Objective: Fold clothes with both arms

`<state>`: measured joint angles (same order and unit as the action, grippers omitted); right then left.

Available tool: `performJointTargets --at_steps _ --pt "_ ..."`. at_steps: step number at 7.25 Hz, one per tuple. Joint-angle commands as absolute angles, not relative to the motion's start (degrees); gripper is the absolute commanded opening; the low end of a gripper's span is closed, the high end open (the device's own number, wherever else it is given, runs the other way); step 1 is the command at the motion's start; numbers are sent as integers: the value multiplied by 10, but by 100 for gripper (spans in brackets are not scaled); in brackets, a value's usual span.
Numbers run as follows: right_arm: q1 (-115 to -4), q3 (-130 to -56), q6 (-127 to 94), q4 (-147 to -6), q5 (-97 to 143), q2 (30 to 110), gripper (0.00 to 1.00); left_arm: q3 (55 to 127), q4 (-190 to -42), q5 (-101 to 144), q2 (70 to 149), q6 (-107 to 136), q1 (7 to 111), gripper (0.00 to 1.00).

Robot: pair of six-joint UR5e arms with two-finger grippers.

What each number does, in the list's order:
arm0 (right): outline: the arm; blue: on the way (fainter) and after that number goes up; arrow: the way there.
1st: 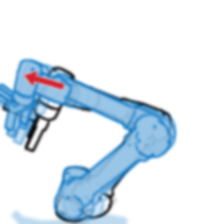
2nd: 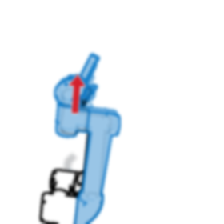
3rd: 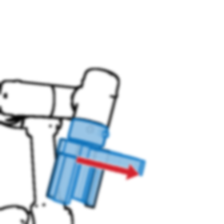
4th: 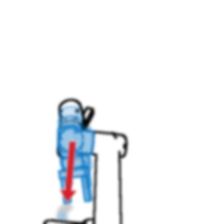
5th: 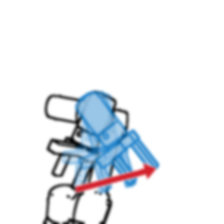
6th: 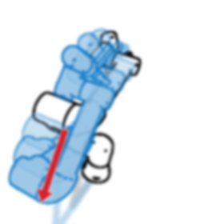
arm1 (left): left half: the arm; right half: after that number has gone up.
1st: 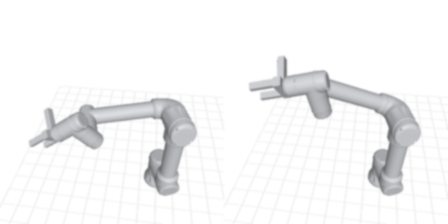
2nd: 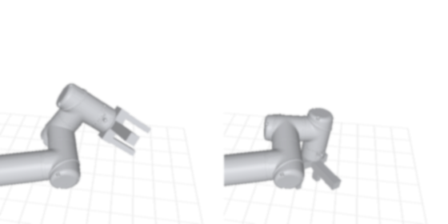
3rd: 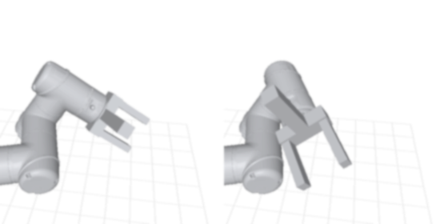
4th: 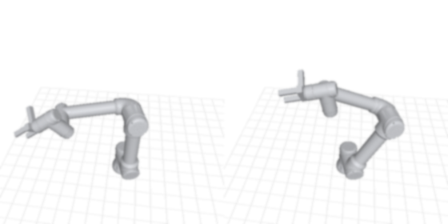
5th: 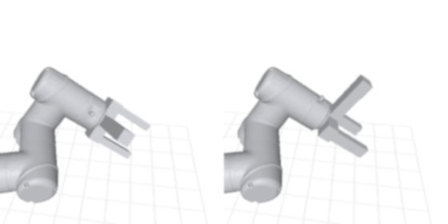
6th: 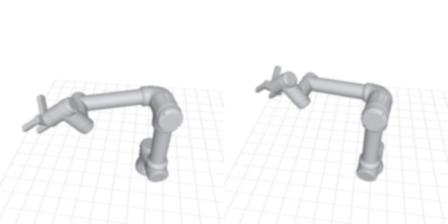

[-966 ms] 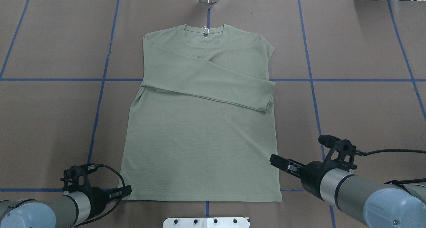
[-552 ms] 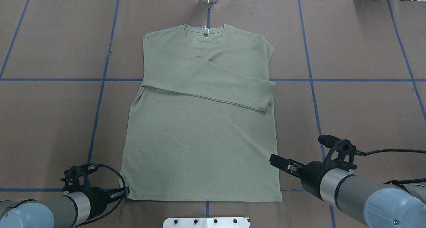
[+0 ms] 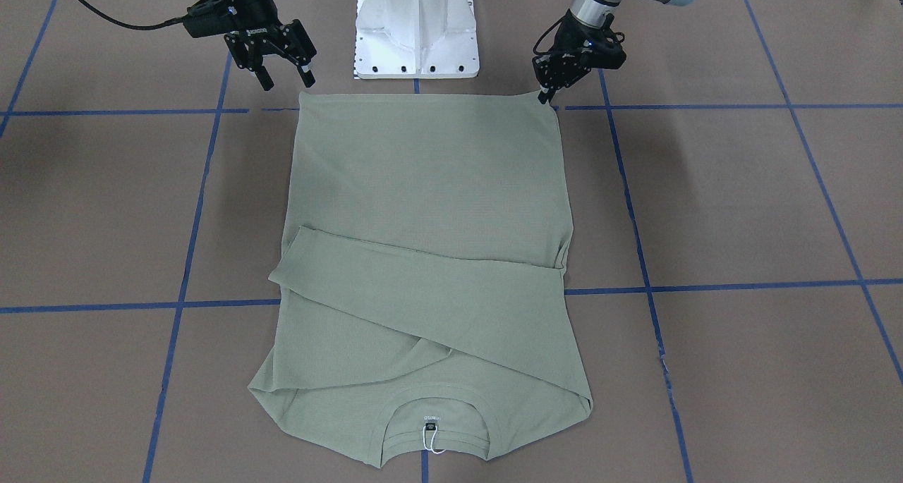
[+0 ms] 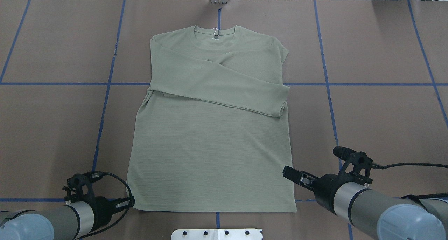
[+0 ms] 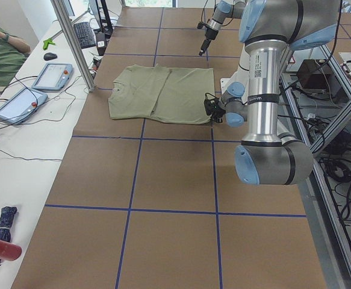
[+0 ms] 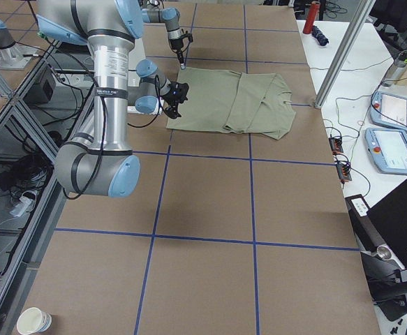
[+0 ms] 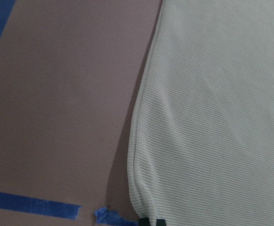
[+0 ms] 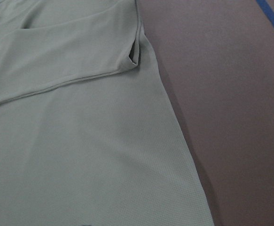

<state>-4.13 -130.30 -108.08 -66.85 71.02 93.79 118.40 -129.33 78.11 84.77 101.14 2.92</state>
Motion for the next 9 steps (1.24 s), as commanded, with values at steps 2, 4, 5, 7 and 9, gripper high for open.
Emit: performJointTargets --at_steps 2,4,5,7,9 --pt "31 -1300 -1222 -808 668 886 78 1208 -1292 787 856 1008 36 0" --pt "46 -1268 -1232 -817 650 883 78 1228 -1292 787 857 1008 36 0" --pt "47 -1252 -1231 -817 650 874 78 1228 -1293 787 857 1008 36 0" --pt "47 -1225 -1228 -814 649 871 79 1229 -1295 787 857 1008 36 0" --pt "50 -1220 -1228 -814 649 871 78 1231 -1295 787 856 1009 36 0"
